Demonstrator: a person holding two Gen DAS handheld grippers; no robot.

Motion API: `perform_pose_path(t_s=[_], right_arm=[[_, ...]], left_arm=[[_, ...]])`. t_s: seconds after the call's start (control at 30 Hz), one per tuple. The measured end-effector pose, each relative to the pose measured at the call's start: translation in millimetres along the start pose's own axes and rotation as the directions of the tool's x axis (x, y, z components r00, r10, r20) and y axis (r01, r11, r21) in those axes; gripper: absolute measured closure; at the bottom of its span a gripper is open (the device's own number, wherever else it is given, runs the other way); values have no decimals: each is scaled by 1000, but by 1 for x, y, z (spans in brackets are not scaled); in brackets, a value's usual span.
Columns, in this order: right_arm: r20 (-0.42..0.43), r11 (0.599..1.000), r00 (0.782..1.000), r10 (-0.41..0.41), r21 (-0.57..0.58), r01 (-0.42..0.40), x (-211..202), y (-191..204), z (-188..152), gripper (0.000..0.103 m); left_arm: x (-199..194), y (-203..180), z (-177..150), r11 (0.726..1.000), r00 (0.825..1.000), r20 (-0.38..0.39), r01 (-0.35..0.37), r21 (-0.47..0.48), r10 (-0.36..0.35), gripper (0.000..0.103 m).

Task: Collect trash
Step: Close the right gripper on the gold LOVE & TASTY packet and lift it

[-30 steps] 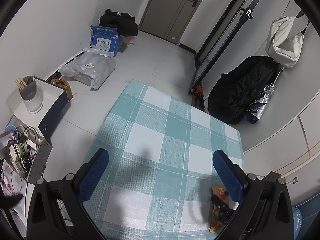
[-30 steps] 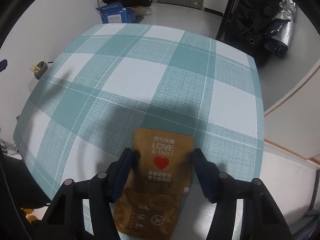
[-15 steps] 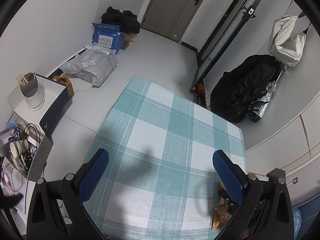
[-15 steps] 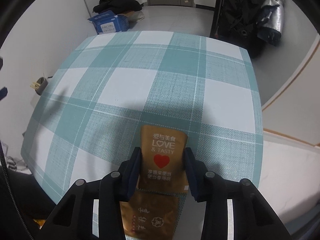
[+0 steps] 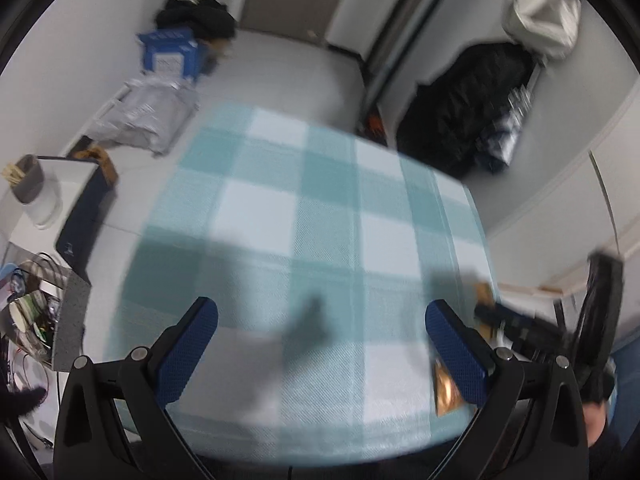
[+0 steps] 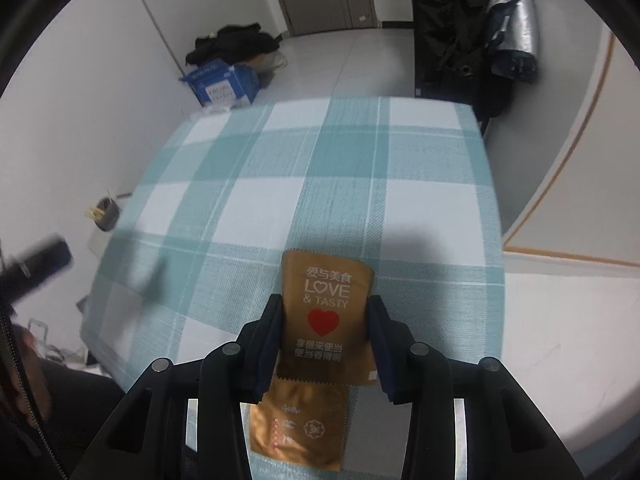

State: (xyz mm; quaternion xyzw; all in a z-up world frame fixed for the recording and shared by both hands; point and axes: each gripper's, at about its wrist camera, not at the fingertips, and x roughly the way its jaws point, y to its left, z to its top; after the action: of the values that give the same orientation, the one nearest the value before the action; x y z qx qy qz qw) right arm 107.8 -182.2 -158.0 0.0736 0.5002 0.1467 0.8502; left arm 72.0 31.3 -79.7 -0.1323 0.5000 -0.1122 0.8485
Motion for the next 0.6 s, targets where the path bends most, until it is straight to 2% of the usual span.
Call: perform_pose_path(t_s=[0.07, 0.13, 0.23, 0.4, 0.6], right_arm=[[32, 999, 999, 25, 23, -26, -12, -7, 1, 63], [71, 997, 996, 63, 35, -65, -24, -12, 2, 63], [124, 996, 989, 86, -2, -87, -43, -12, 3, 63], [165, 990, 977, 133, 21, -139, -61, -23, 2, 63], [200, 982, 966, 163, 61, -178, -80, -40, 7, 63]], left_arm=[[5, -12, -7, 999, 998, -54, 38, 36, -36, 1], [7, -29, -14, 996, 995, -90, 49, 80, -42, 1], [14, -51, -27, 990, 990, -134, 63, 126, -46, 1], [32, -80, -49, 984, 979, -201, 64, 168, -29, 1], [50, -106, -64, 985, 971, -239, 28, 172, 15, 1]])
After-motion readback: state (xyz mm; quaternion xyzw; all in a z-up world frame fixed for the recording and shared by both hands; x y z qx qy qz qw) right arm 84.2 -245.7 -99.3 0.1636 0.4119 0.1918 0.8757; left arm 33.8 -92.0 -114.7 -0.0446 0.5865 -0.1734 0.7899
